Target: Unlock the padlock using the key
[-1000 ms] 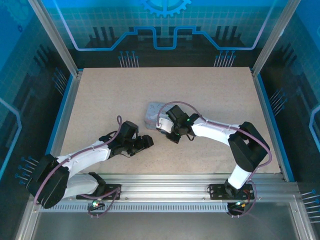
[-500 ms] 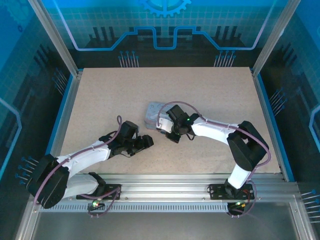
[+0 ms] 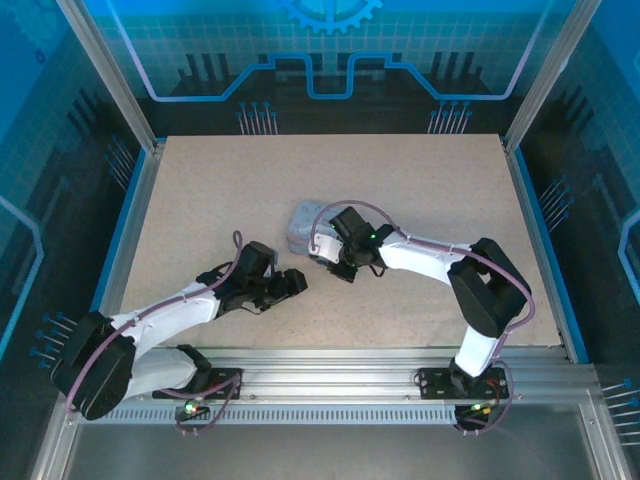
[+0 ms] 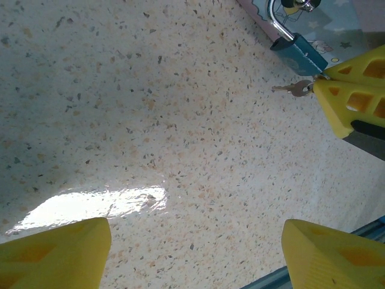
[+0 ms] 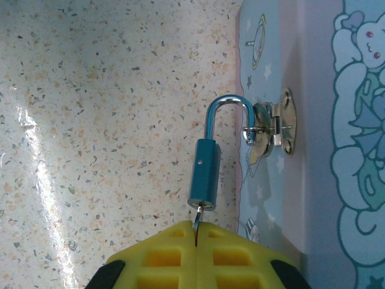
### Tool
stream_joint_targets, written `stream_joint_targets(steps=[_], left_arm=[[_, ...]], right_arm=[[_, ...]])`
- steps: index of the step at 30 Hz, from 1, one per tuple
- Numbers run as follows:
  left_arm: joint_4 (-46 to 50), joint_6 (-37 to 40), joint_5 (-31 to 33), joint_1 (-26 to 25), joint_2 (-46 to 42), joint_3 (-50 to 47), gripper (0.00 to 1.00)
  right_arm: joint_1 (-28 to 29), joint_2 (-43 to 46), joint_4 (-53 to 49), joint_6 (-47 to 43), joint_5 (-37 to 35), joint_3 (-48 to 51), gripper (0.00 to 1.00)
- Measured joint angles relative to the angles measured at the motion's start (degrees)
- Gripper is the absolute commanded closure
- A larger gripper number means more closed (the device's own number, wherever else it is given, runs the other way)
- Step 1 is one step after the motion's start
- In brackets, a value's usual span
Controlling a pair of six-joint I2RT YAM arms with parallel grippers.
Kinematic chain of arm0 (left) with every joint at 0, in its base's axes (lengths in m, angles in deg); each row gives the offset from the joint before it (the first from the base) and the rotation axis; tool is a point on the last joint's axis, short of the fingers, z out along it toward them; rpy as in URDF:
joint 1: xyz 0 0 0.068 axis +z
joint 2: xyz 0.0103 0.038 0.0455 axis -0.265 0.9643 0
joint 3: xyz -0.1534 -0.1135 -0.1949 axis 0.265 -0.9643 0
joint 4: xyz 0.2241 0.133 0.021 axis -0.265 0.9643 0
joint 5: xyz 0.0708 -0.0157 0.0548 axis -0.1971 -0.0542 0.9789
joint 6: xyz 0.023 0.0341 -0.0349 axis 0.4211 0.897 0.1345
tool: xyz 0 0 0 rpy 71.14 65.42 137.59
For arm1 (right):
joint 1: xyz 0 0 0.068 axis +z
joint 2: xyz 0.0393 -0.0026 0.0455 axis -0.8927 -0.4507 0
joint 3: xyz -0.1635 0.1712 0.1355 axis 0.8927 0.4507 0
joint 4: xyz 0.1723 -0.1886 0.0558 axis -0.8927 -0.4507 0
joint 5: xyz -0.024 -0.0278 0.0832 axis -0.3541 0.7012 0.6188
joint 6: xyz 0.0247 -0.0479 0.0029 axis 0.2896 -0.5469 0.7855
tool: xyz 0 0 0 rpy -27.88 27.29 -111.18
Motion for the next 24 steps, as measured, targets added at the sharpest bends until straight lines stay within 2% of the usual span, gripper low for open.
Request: stream_joint_targets(steps=[16, 24], left_arm=[[0.0, 0.0, 0.02, 0.0, -0.09, 0.0, 0.24], [0.07, -0.02, 0.02, 0.0, -0.39, 0.0, 0.24]], right_arm=[[-1.14, 1.09, 0.37, -0.2, 1.31, 1.42, 1.0], [-0.35, -4.79, -0.72, -1.27, 2.78, -6.12, 1.0]])
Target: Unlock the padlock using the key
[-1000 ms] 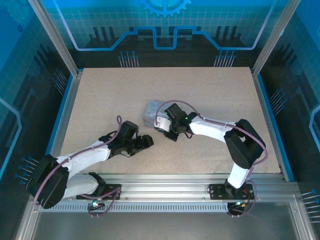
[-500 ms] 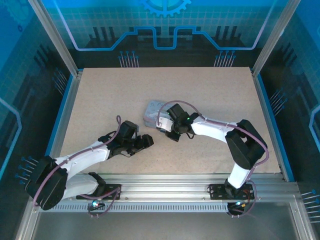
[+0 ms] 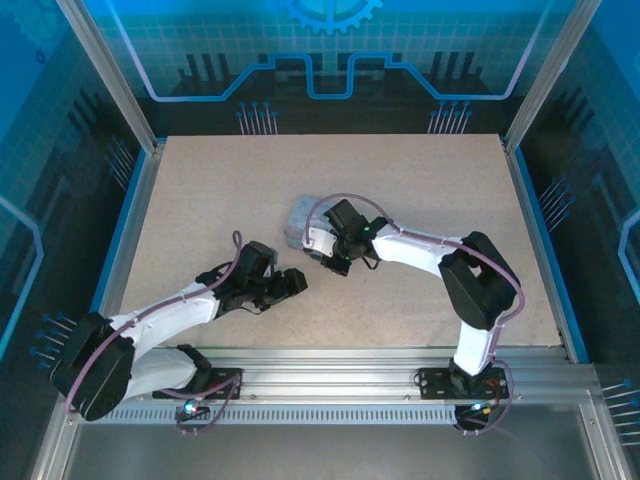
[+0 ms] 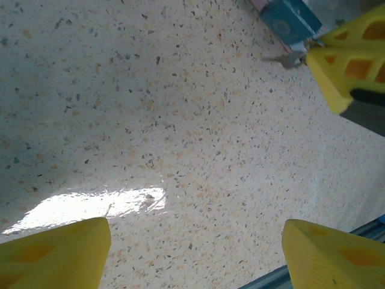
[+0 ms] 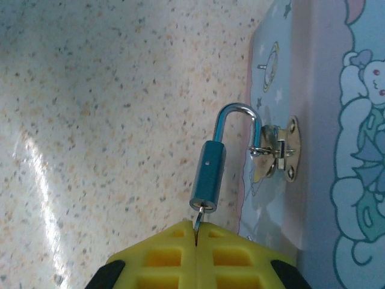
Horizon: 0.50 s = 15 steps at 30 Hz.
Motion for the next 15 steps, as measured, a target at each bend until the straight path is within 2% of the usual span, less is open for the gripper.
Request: stream_joint_targets(steps=[15], left_arm=[[2.54, 0.0, 2.19, 0.0, -5.05, -0.02, 0.22]], right_arm=[[0.13, -1.57, 0.07, -1.27, 0.85, -1.4, 1.0]])
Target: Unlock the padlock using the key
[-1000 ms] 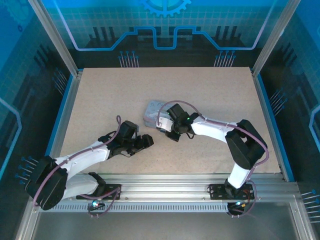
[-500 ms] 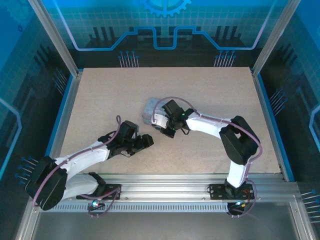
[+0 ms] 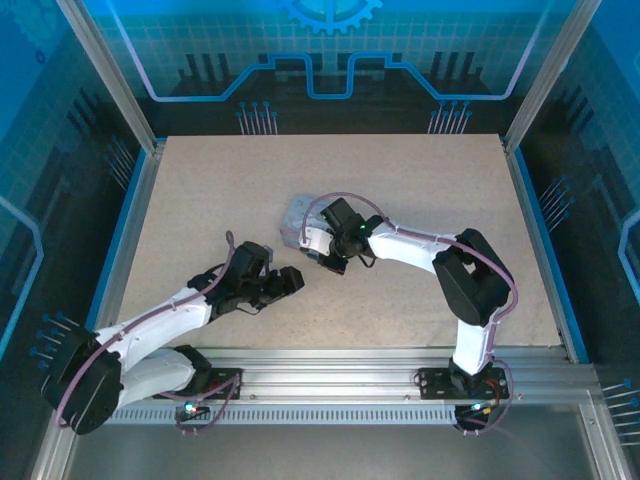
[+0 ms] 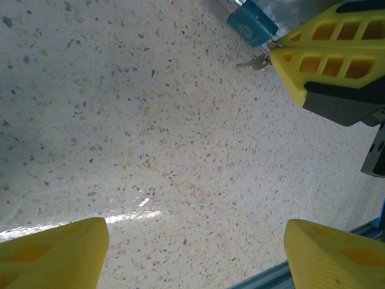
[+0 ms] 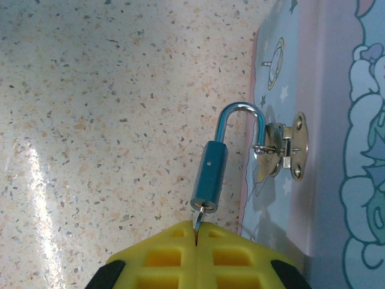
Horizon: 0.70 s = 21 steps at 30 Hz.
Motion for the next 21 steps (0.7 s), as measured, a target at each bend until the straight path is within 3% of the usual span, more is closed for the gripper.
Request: stream_joint_targets(steps=[21], left_arm=[[2.25, -1.07, 0.83, 0.46, -2.29, -0.15, 0.22]], right_arm=[[-2.56, 3.5, 0.42, -3.69, 2.36, 3.91, 1.0]])
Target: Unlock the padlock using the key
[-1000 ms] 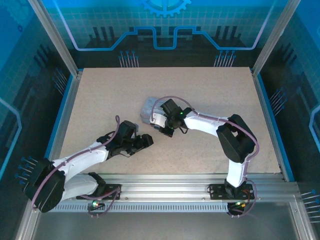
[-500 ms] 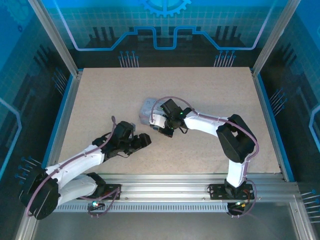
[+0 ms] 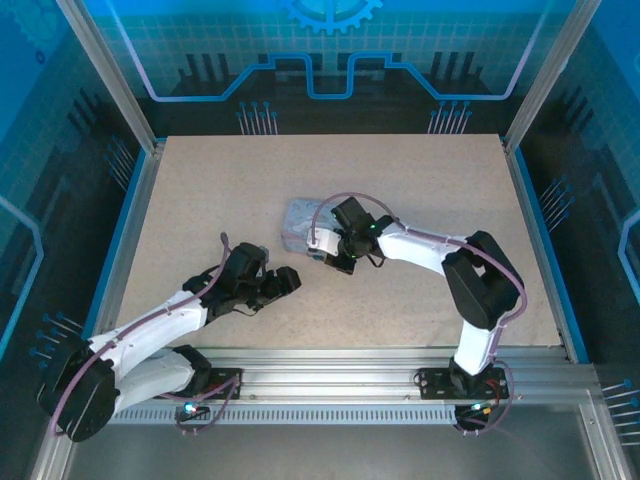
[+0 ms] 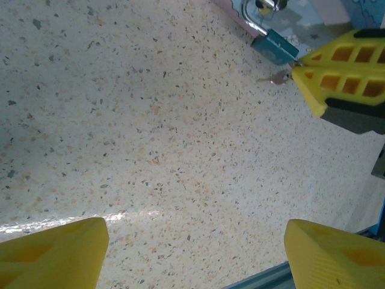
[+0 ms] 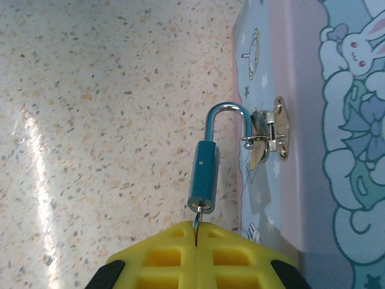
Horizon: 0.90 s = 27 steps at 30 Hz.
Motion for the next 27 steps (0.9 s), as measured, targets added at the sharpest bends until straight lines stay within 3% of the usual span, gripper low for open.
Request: stream_joint_targets(steps=[27], left_arm=[[-0.2, -0.37, 0.0, 0.04, -0.02, -1.2, 0.22]], right_arm=[[1.77, -4.11, -0.15, -1.03, -0.55, -4.26, 1.0]])
